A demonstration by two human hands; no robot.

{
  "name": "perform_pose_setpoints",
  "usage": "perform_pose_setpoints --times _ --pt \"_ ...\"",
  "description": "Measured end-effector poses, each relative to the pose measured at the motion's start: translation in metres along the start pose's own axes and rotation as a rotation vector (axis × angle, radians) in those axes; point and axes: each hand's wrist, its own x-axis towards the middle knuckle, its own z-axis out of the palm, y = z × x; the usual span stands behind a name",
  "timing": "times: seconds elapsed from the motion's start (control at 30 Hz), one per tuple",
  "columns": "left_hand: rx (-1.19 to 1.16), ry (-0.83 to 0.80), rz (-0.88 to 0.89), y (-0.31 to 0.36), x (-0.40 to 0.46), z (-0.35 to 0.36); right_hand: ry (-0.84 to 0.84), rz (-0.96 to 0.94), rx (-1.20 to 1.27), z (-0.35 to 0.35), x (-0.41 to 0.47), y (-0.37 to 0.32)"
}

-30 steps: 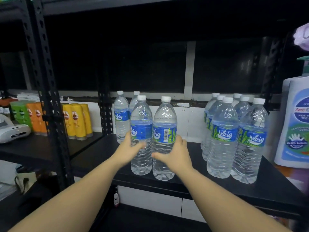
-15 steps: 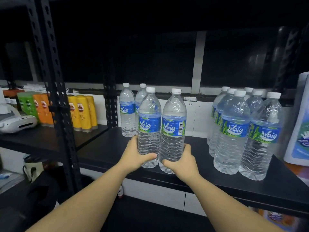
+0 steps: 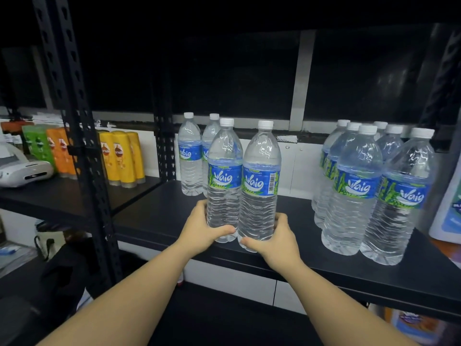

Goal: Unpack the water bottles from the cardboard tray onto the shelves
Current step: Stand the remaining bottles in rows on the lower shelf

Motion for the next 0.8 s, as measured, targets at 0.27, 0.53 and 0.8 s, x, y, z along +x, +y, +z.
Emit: perform_pose_setpoints --times 0.27,0.53,0.8 --pt "0.079 0.029 -0.010 -0.003 0.003 -0.010 -0.085 0.029 -0.052 0.002 0.015 -0.006" --pt "0.068 0.103 -0.084 -0.023 0.012 -0.040 -0.187 0.020 -0.073 0.036 0.043 -0.024" --pt "0.077 0.150 -0.124 -0.049 0.038 -0.070 -0.204 0.033 -0.085 0.086 0.073 -0.038"
